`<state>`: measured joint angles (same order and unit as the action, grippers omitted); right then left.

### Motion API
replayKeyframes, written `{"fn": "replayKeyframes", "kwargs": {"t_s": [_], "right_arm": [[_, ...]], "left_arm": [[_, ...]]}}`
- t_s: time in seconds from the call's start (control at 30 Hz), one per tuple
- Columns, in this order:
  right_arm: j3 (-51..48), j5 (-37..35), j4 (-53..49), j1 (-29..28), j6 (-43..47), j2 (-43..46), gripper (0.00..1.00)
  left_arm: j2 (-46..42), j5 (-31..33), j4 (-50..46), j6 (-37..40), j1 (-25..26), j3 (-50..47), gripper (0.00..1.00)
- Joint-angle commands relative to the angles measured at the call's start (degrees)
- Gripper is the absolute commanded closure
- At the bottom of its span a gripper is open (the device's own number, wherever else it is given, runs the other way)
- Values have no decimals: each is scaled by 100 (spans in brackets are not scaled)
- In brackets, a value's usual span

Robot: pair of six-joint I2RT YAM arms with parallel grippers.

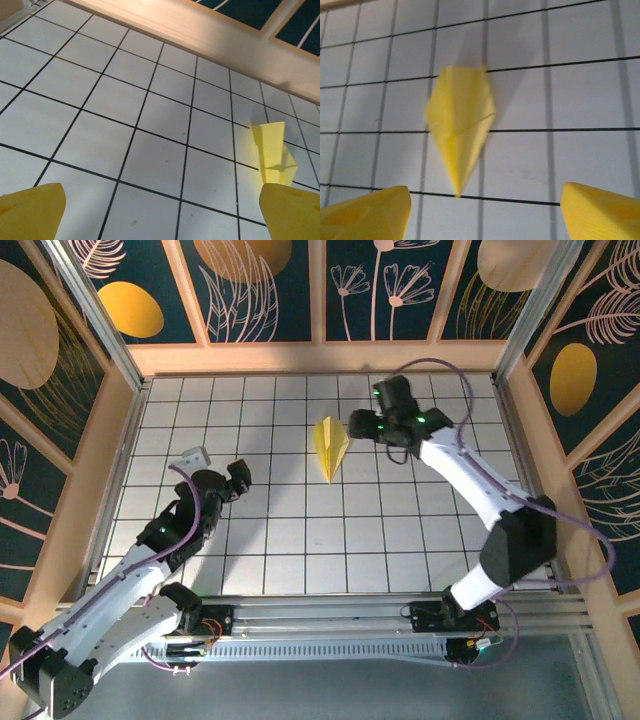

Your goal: Fold a paper plane with a square sheet of paper (fold left side to right side)

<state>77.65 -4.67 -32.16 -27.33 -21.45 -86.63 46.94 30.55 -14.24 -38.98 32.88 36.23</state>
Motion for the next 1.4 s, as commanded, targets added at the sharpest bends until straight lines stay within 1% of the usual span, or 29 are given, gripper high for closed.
{"fn": "replayKeyframes", "kwargs": {"t_s": [0.0, 0.03, 0.13, 0.23, 0.37, 0.43, 0.5, 0.67, 0.77, 1.07, 1.17, 1.23, 1.3, 1.37], "right_arm": [[-865, -90, 849, 466, 250, 709, 14], [-1117, -20, 1034, 600, 298, 911, 12], [-1927, 210, 1597, 1096, 449, 1546, 1], [-2660, 520, 2090, 1755, 499, 2027, 1], [-3444, 982, 2751, 2732, 554, 2360, 1], [-3852, 1073, 3219, 3034, 708, 2457, 1], [-4321, 1125, 3846, 3206, 893, 2573, 1], [-5231, 968, 5285, 3253, 1352, 2703, 1], [-5582, 898, 6005, 3257, 1389, 2580, 1], [-6257, 1179, 8289, 3237, 1356, 1657, 1], [-6528, 1321, 9270, 3174, 1419, 1355, 1], [-6504, 1262, 9337, 3066, 1695, 1140, 1], [-6670, 1087, 9862, 2863, 2039, 913, 1], [-6640, 1033, 9883, 2765, 2243, 869, 1]], "left_arm": [[67, -340, 440, 99, -406, 8, 1], [99, -478, 530, 49, -548, -45, 1], [237, -859, 790, -12, -976, -135, 1], [438, -1060, 949, 3, -1266, -146, 1], [693, -1089, 1151, 114, -1453, -183, 1], [774, -1032, 1273, 166, -1535, -250, 1], [838, -956, 1400, 245, -1604, -329, 1], [994, -847, 1520, 378, -1693, -384, 1], [1101, -805, 1547, 439, -1706, -360, 1], [1152, -597, 1539, 591, -1715, -376, 1], [1125, -491, 1521, 658, -1723, -412, 1], [1116, -451, 1521, 694, -1744, -428, 1], [1128, -436, 1503, 714, -1763, -424, 1], [1142, -422, 1486, 734, -1783, -407, 1]]}}
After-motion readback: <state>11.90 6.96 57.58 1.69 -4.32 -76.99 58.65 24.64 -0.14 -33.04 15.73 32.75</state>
